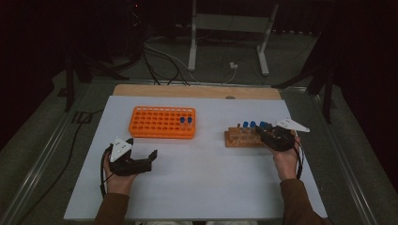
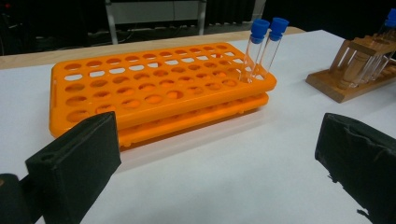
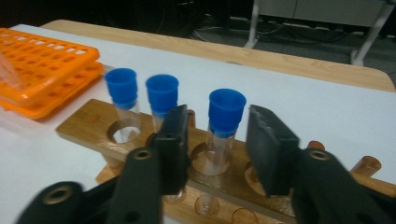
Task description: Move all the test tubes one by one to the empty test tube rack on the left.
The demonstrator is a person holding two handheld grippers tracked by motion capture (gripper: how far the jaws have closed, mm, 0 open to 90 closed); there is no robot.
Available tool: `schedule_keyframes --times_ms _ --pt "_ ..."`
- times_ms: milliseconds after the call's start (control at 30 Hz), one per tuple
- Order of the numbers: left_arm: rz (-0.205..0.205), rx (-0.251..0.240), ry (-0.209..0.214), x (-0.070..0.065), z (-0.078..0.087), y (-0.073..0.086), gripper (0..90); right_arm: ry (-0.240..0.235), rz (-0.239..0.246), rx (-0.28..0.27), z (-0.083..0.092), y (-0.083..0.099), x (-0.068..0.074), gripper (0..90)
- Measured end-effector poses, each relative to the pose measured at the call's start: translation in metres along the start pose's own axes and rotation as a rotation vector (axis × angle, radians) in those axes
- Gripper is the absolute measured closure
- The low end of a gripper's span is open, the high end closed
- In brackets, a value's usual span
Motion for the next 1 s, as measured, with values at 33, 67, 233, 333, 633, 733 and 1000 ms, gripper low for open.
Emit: schedule_keyframes --times_ms 33,67,233,333,633,733,1000 --pt "0.001 0.0 -0.001 0.0 0.0 0.0 1.0 -0.003 -0.001 0.002 -0.001 0.0 0.001 62.8" --pt "0.0 0.0 -0.002 0.0 0.0 0.0 1.0 0.001 0.005 0.004 -0.003 0.001 0.001 64.5" --pt "0.001 -0.003 -0.002 0.0 0.001 0.0 1.0 0.017 0.007 0.008 -0.007 0.003 0.002 71.6" --pt "0.003 0.0 0.002 -0.001 0.0 0.0 1.0 0.021 0.016 0.002 -0.008 0.004 0.003 74.5" --pt "0.001 0.002 0.001 -0.002 0.0 0.0 1.0 0.014 0.055 -0.003 -0.007 0.003 0.009 76.9" --pt "0.002 0.003 0.001 -0.002 -0.001 0.0 1.0 0.012 0.056 0.0 -0.006 0.003 0.009 77.0" --pt "0.002 0.002 0.003 -0.002 -0.001 0.001 1.0 0.013 0.053 -0.038 0.002 -0.006 0.008 77.0"
Point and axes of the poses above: each handheld gripper's, and its own axes: z roughly backward along the jaws, y roughly out of its underside, x roughly to its left, the point moved 4 cm from there along -z, roughly forward along the jaws, and after that the axes turned 12 degrees about y, right-handed, at the moved point
